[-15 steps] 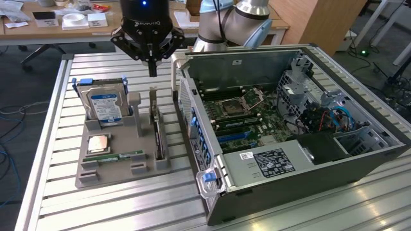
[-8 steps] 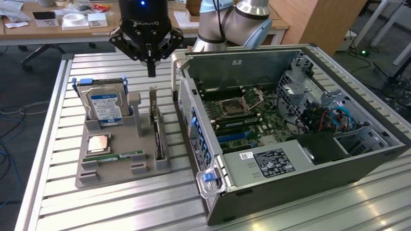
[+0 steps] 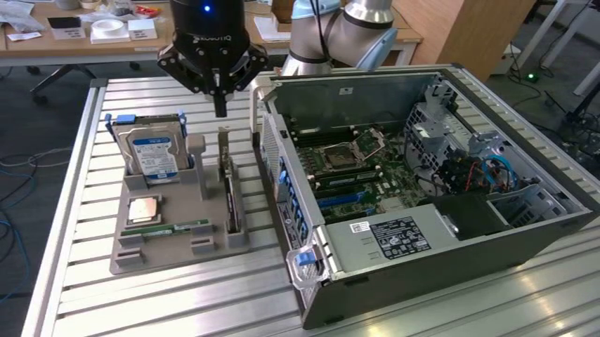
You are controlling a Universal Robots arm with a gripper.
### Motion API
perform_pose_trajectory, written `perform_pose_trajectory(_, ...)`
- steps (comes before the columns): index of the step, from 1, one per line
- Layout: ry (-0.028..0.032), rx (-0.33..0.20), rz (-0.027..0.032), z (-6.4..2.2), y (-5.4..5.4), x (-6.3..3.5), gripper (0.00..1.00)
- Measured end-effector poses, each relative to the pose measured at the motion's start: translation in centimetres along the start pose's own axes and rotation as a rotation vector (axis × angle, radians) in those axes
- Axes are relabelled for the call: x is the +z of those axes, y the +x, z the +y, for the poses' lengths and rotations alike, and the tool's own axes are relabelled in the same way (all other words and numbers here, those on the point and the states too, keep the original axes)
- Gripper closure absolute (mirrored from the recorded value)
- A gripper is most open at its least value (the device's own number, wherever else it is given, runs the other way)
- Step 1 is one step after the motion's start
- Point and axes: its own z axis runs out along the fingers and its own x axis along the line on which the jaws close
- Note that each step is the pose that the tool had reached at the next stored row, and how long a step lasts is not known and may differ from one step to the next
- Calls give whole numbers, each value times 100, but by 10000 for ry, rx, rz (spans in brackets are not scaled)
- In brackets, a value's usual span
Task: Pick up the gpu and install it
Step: 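Reach for the gpu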
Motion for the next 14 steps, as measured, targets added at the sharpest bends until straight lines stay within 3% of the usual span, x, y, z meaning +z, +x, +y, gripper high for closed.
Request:
perform_pose_trajectory(5, 15, -1, -1, -93, -3, -4, 89)
perform_pose_trajectory(14, 27, -1, -3, -155, -8, -7, 89)
